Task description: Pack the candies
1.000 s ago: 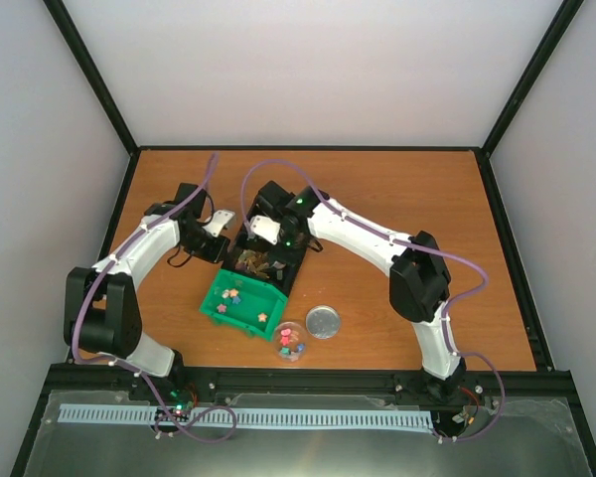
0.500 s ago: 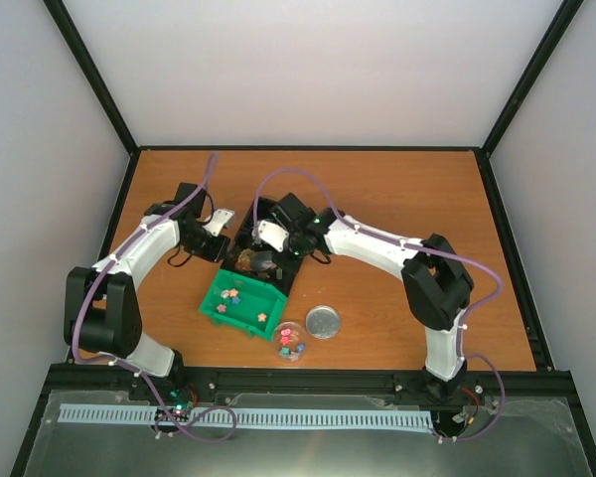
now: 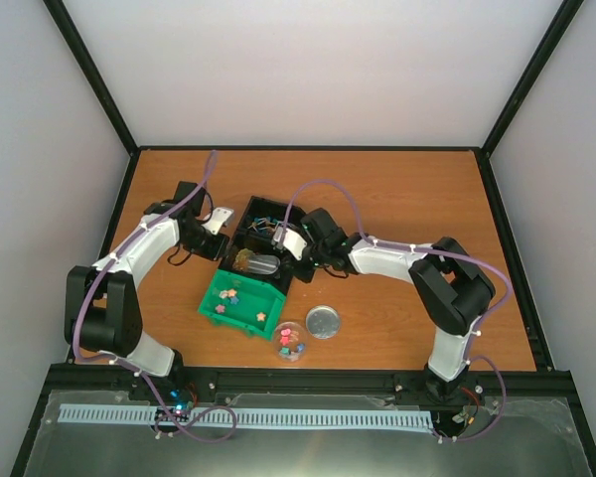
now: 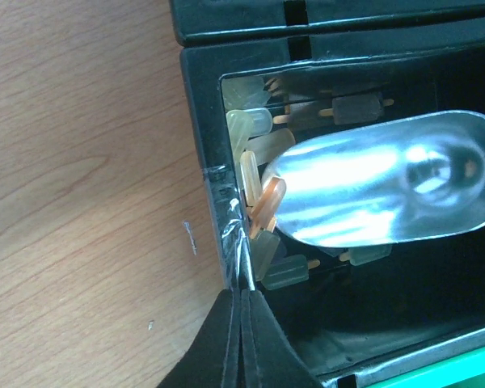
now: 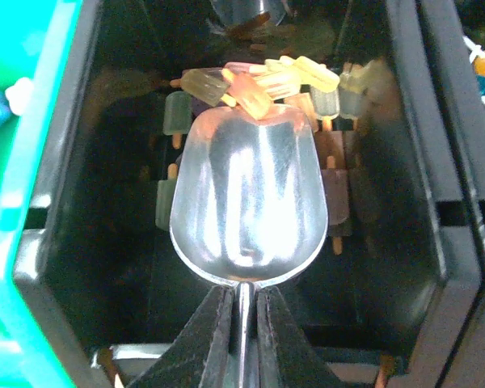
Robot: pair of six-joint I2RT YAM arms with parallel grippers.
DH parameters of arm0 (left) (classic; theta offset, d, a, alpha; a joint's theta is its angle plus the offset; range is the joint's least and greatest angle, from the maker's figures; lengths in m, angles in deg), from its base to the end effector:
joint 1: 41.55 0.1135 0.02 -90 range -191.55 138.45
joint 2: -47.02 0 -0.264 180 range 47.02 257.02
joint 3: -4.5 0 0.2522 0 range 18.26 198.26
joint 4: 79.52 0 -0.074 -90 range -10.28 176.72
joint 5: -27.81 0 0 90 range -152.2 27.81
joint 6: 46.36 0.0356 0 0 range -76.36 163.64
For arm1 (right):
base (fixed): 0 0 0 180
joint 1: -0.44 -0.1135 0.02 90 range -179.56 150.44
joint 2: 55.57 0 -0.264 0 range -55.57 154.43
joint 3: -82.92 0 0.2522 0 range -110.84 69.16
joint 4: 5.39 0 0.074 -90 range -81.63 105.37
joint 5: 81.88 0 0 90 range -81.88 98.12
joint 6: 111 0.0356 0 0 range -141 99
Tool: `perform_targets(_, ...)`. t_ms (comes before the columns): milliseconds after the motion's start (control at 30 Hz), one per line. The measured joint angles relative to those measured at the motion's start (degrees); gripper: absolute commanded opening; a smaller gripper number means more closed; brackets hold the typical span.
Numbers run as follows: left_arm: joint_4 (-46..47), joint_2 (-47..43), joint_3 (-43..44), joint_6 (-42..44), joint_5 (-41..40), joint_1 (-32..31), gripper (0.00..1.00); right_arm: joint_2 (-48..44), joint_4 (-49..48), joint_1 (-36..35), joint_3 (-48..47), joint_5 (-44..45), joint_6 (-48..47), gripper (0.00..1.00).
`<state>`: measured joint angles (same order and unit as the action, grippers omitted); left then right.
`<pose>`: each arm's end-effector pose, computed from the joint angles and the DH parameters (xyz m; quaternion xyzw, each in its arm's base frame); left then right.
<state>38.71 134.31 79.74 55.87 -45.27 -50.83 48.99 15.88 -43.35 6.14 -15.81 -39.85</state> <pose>0.2789 -0.0561 0.2208 0.2031 0.9582 -0.1420 0.1429 0.2638 0.2729 0.1710 -0.5383 0.7452 0.2635 0.2922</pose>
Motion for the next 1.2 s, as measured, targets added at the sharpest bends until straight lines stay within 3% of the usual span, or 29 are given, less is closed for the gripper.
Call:
perform_targets(333, -0.6, 1.4, 1.4, 0.0, 0.1, 0.0, 0.01, -2.0, -9.9, 2.6, 5.9, -9.1, 3.7, 0.03)
perform_targets(900, -1.1, 3.0, 3.0, 0.0, 0.4, 0.0, 0.01, -2.6, -23.8, 5.3, 13.6, -13.9, 3.5, 0.03)
perform_targets(1200, -1.2, 3.0, 3.1, 0.0, 0.4, 0.0, 0.01, -9.4, -22.0, 7.1, 17.6, -16.6, -3.3, 0.03)
